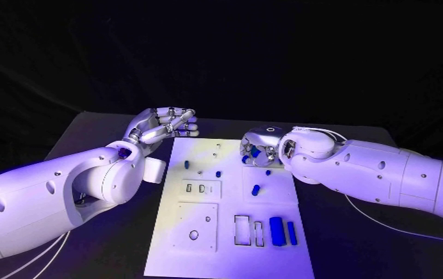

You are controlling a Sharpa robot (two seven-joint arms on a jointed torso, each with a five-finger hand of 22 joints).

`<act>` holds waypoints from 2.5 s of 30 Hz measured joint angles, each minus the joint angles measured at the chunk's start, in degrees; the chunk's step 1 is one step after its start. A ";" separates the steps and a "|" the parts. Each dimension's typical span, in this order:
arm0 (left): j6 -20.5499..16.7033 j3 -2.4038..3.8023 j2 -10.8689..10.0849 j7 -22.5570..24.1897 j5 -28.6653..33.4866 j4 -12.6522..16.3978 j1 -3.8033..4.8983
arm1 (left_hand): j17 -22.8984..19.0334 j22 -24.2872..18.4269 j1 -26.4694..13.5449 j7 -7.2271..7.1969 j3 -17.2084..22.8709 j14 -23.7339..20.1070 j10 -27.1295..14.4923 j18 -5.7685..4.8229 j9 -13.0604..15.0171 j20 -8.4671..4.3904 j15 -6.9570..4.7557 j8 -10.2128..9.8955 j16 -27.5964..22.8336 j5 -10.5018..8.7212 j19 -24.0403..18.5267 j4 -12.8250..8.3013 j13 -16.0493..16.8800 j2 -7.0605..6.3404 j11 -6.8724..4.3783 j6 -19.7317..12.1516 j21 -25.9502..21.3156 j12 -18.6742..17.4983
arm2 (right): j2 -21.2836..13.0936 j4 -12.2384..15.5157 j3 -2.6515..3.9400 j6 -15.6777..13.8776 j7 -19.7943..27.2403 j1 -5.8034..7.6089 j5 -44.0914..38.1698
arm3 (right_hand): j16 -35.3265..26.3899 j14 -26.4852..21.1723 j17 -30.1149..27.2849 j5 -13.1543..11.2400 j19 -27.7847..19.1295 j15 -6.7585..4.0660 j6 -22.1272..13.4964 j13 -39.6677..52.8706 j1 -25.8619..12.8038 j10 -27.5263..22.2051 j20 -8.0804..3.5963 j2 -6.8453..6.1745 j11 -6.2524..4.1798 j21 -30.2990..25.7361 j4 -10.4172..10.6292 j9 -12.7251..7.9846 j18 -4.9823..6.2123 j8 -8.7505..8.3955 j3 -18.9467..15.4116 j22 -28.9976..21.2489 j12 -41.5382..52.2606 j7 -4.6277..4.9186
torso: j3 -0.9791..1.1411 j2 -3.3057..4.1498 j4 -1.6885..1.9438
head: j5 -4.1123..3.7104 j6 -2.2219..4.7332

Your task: Assemble the parts on the task board

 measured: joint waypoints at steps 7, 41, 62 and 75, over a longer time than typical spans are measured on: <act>0.06 0.00 -0.06 -0.05 -0.01 0.02 0.07 | 0.00 0.00 0.00 0.00 0.00 0.00 0.00 0.00 0.00 0.00 0.00 0.00 0.00 0.00 0.00 0.00 0.00 0.00 0.00 0.00 0.00 0.00 | 0.20 -0.12 0.01 0.08 -0.02 -0.11 -0.01 | 0.70 -0.22 0.87 -0.52 0.42 -0.22 0.56 0.27 0.30 1.09 0.00 0.31 -0.32 1.38 0.00 0.54 0.00 0.56 1.09 1.93 0.21 -0.41 | -0.02 0.04 0.01 | 0.00 -0.17; 0.52 0.00 -0.16 -0.43 -0.01 -0.13 0.18 | 0.17 -0.05 0.00 0.00 0.00 0.00 0.00 0.00 0.00 0.00 0.00 0.00 0.00 0.00 -0.01 0.00 -0.01 0.00 0.00 0.00 0.00 0.02 | 0.02 1.45 0.13 -7.36 -2.34 -0.65 -0.29 | 2.50 0.01 2.51 -0.51 1.04 -0.43 1.68 0.44 0.25 2.32 -0.20 1.19 -0.72 3.64 0.16 1.88 0.01 1.42 3.62 5.18 0.13 -0.70 | -0.17 0.19 0.00 | 0.21 0.18; 0.81 0.00 0.20 -0.49 0.03 -0.13 0.32 | 0.23 -0.05 0.01 0.00 0.00 0.00 0.00 0.00 0.00 0.00 0.00 0.00 0.00 0.00 -0.01 0.00 -0.01 0.01 -0.01 0.00 0.00 0.02 | 7.80 -5.11 0.48 -14.33 -4.20 -0.03 1.01 | 2.73 0.01 2.69 -0.52 1.03 -0.43 1.65 0.36 0.25 2.32 -0.20 1.19 -0.71 3.64 0.26 1.96 0.01 1.31 3.71 5.32 -0.09 -0.69 | -0.46 0.72 0.81 | 0.05 0.55; 0.86 0.01 0.22 -0.52 0.03 0.23 0.96 | 0.30 -0.11 0.01 0.00 0.00 -0.21 0.00 -0.01 0.00 0.00 0.21 0.00 0.00 0.00 -0.01 0.00 -0.01 0.01 -0.01 0.00 0.00 -0.12 | 10.49 -8.64 0.36 -14.21 -3.82 -0.57 2.47 | 2.72 0.01 2.76 -0.53 1.03 -0.43 1.61 0.28 0.25 2.31 -0.20 1.19 -0.71 3.64 0.40 2.01 0.01 1.21 3.85 5.28 -0.10 -0.66 | -0.77 1.24 1.27 | 0.66 0.64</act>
